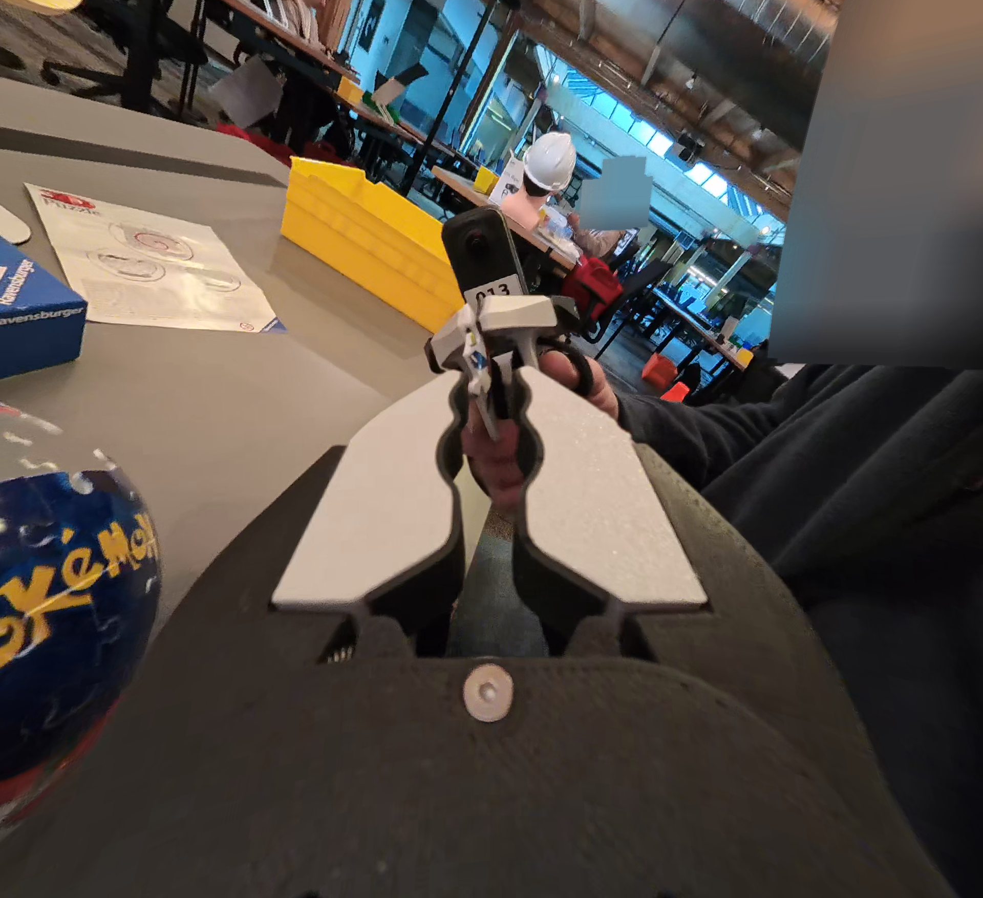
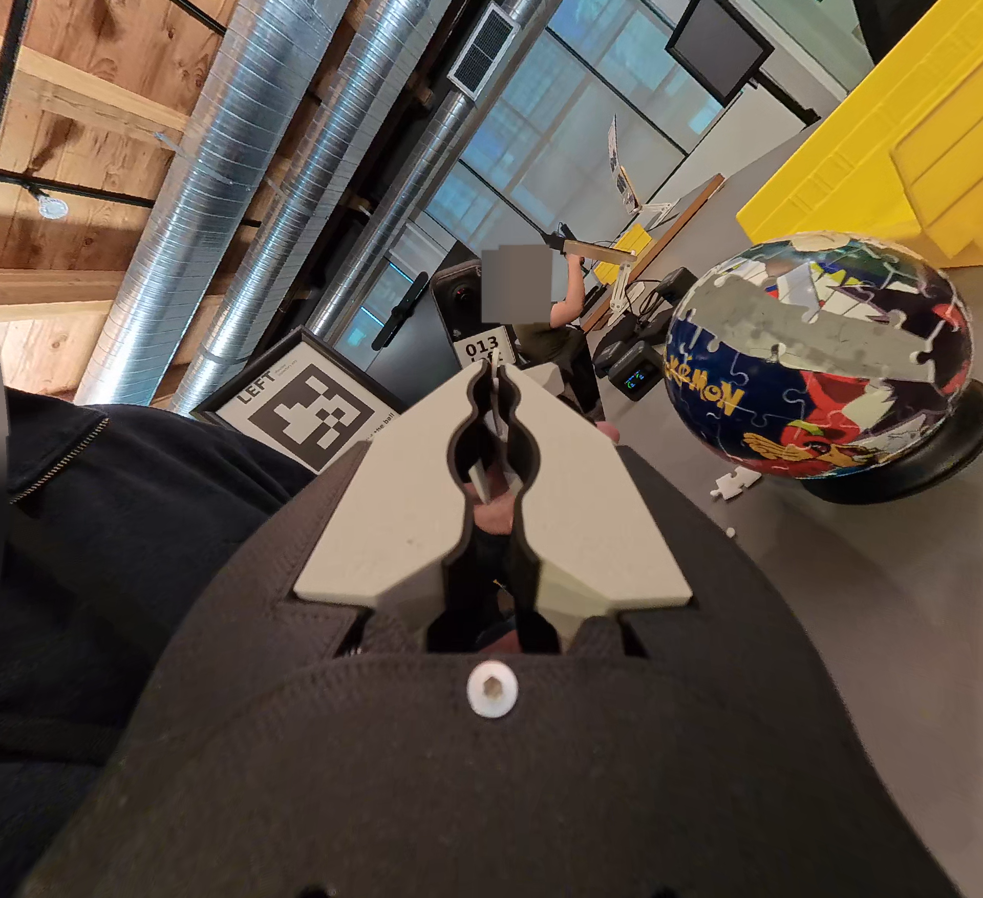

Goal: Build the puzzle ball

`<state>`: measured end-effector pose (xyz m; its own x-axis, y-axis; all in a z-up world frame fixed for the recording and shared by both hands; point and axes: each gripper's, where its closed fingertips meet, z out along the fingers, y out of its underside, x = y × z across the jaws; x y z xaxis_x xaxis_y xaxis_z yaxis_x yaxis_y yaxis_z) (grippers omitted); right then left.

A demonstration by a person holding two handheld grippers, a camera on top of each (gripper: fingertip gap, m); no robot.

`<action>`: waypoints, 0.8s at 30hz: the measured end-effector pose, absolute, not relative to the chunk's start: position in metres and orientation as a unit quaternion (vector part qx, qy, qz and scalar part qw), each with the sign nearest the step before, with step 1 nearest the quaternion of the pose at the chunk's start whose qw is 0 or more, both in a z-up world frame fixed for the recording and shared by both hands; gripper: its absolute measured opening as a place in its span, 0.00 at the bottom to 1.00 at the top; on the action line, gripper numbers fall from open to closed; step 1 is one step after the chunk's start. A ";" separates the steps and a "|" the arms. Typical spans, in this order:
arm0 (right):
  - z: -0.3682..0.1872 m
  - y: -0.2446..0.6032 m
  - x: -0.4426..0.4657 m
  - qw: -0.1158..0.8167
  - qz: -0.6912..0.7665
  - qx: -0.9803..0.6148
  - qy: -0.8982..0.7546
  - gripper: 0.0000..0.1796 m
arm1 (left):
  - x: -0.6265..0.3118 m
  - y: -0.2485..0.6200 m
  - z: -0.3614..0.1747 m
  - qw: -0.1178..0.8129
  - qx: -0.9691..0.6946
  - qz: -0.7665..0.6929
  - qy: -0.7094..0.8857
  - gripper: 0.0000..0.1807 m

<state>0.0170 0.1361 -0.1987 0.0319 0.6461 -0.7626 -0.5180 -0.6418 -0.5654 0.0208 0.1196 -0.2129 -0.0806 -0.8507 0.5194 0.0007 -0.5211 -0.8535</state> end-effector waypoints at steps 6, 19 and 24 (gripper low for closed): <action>-0.203 0.134 0.009 0.418 0.676 -0.601 -0.082 0.02 | 0.017 0.117 -0.220 0.328 -0.603 -0.622 0.377 0.01; -0.214 0.129 -0.013 0.382 0.603 -0.665 -0.219 0.01 | -0.006 0.114 -0.231 0.236 -0.631 -0.563 0.479 0.02; -0.213 0.132 -0.016 0.366 0.612 -0.663 -0.225 0.01 | -0.009 0.118 -0.229 0.231 -0.633 -0.563 0.478 0.02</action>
